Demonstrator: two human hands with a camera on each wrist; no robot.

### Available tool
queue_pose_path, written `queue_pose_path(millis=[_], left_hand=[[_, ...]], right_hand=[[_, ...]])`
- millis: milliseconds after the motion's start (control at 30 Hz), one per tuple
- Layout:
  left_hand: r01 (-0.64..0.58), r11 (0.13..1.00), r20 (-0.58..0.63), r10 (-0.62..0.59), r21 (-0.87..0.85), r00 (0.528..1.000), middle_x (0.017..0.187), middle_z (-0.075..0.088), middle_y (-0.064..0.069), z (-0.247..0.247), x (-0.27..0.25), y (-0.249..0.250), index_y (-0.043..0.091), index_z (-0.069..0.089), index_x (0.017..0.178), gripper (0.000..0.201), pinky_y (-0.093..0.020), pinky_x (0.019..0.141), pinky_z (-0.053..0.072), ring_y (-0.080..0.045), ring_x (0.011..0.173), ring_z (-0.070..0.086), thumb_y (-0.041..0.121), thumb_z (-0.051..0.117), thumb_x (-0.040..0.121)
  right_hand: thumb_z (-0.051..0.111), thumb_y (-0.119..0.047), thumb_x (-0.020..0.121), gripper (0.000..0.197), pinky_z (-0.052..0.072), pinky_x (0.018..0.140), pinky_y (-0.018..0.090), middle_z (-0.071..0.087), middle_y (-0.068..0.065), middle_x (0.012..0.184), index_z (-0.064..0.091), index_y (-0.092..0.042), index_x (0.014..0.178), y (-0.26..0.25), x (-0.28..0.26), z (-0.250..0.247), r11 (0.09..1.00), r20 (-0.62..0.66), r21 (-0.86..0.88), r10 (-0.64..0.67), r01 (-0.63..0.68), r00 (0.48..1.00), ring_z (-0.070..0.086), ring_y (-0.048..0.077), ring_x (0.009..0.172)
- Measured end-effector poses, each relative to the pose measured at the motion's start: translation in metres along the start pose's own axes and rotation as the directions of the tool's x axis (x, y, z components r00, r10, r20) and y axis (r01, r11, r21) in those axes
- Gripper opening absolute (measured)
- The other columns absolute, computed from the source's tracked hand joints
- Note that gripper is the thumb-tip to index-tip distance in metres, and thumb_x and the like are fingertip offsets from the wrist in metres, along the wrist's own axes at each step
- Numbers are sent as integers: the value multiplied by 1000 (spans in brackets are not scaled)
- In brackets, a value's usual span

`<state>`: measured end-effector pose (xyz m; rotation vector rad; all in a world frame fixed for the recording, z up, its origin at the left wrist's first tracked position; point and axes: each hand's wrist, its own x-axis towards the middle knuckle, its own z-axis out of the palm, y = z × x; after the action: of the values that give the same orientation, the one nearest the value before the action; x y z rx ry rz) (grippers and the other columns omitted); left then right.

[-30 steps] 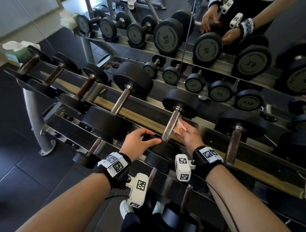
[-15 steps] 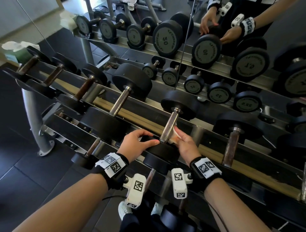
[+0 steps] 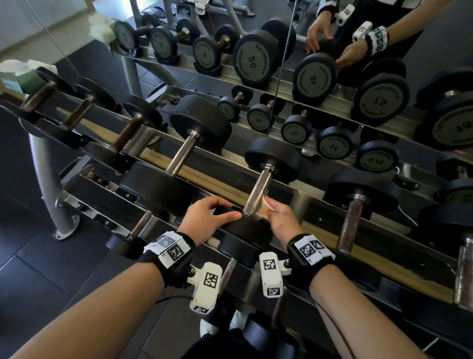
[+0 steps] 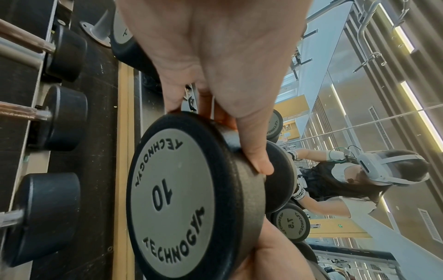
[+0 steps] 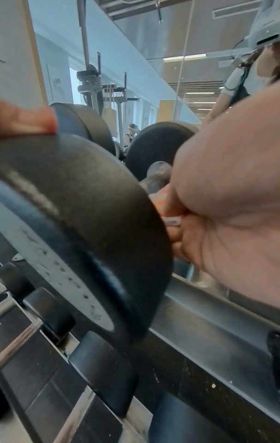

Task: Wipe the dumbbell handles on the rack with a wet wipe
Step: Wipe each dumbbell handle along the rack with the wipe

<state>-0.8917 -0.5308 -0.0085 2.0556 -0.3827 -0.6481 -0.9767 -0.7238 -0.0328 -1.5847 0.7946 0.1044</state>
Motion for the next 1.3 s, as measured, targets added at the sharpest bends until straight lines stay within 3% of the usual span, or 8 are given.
queue_pose_path(millis=[200, 267, 400, 567, 733, 933, 1200, 1300], left_hand=[[-4, 999, -2, 4, -36, 1000, 97, 68, 15, 1, -2, 2, 39, 68, 96, 30, -12, 64, 49, -2, 85, 66, 51, 81, 71], [-8, 998, 7, 9, -55, 1000, 98, 69, 14, 0, -1, 3, 38, 68, 95, 30, -13, 64, 51, -3, 87, 67, 50, 82, 71], [-17, 999, 7, 17, -48, 1000, 95, 68, 15, -1, -1, 3, 39, 68, 92, 28, -16, 72, 51, 1, 88, 65, 51, 81, 70], [-52, 998, -28, 51, -23, 998, 86, 69, 17, 2, -3, 3, 38, 70, 86, 22, -13, 75, 46, 14, 83, 59, 50, 82, 71], [-17, 998, -32, 15, -67, 999, 84, 73, 15, 1, 0, 5, 33, 75, 85, 21, -29, 83, 55, 0, 85, 67, 46, 84, 71], [39, 999, 83, -39, 7, 996, 86, 76, 1, 0, 4, 30, 25, 78, 84, 6, -43, 93, 55, -19, 90, 72, 29, 81, 80], [-249, 959, 13, 250, 134, 968, 96, 61, 21, 71, -27, 95, 32, 71, 98, 18, -2, 73, 39, 13, 89, 55, 26, 77, 82], [-262, 956, 108, 249, 132, 962, 100, 67, 13, 105, -41, 104, 28, 70, 100, 18, -11, 88, 43, 2, 96, 59, 24, 77, 84]], right_hand=[[45, -8, 100, 38, 55, 69, 17, 75, -2, 106, 70, -28, 119, 2, -7, 1, 985, 0, 171, 34, -34, 999, 72, 14, 95], [47, -8, 99, 39, 56, 75, 21, 76, -1, 103, 76, -34, 104, 0, -13, -3, 977, -12, 213, 22, -19, 1000, 72, 15, 96], [47, -11, 101, 35, 46, 100, 30, 69, -2, 114, 65, -22, 128, -5, -9, 8, 996, -61, 88, -16, 21, 998, 62, 17, 109], [47, -13, 100, 35, 44, 82, 19, 70, -11, 99, 73, -36, 98, -7, -14, 12, 998, -82, 43, -50, 54, 995, 63, 12, 100], [46, -8, 99, 44, 45, 105, 36, 72, -2, 111, 74, -41, 90, -15, -30, 1, 990, -32, 76, -121, 123, 992, 63, 22, 114], [46, 1, 97, 41, 43, 111, 47, 69, 8, 122, 72, -30, 106, -15, -45, -34, 962, -64, 213, -158, 168, 985, 63, 26, 117], [44, 9, 95, 47, 45, 106, 28, 67, 9, 122, 62, -25, 121, -21, -83, -135, 943, -112, 72, -317, 326, 942, 61, 22, 118], [45, 5, 96, 42, 45, 105, 26, 66, 9, 126, 65, -20, 124, -4, -95, -184, 947, -172, -51, -322, 318, 931, 61, 19, 118]])
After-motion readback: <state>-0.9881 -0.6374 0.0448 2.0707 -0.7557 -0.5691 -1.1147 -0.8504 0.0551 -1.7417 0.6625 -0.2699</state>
